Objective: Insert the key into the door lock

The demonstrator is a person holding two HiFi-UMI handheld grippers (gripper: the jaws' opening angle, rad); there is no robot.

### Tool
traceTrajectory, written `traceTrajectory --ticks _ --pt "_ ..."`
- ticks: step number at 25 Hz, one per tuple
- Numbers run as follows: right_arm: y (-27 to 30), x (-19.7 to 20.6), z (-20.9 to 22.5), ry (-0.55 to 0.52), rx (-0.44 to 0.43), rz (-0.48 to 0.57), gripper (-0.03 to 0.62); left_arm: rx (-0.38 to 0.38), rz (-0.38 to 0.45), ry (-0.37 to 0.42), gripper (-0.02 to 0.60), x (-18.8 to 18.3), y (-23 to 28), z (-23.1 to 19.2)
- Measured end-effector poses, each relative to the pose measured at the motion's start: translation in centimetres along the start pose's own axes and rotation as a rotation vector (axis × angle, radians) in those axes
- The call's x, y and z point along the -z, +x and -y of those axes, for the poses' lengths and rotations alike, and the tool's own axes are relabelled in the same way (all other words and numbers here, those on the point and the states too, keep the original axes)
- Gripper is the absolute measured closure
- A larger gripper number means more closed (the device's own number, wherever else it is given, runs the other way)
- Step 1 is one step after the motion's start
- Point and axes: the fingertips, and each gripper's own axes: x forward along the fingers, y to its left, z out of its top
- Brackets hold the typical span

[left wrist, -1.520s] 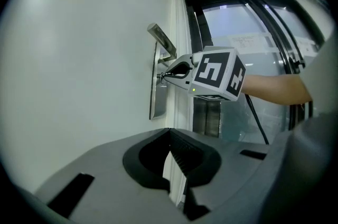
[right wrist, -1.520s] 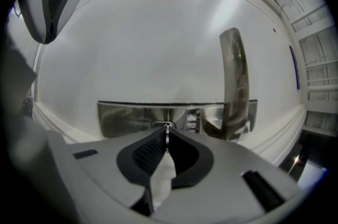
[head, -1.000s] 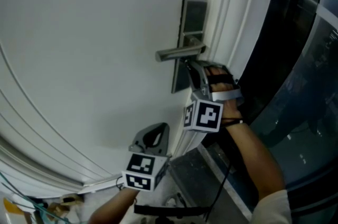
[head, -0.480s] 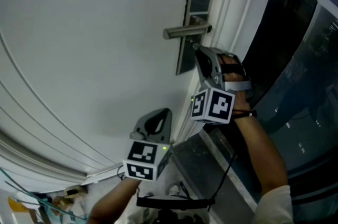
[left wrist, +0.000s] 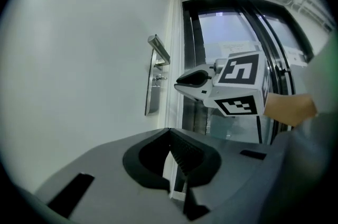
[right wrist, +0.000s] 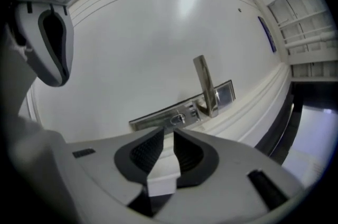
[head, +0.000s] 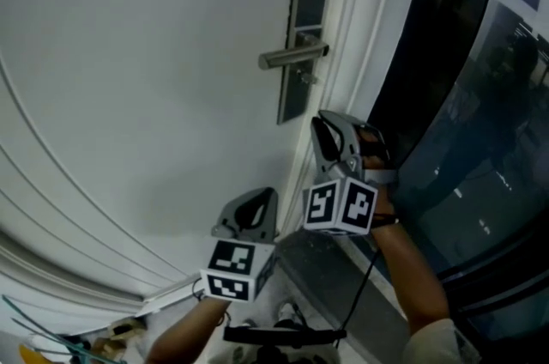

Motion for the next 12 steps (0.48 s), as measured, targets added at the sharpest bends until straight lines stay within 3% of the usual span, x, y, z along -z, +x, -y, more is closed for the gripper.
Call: traceTrajectory --ticks 12 --pt "-7.2 -1.9 -5.9 0.252 -0.067 -0.079 0.548 0.102 -0.034 0.001 0.572 1.6 -3.7 1.6"
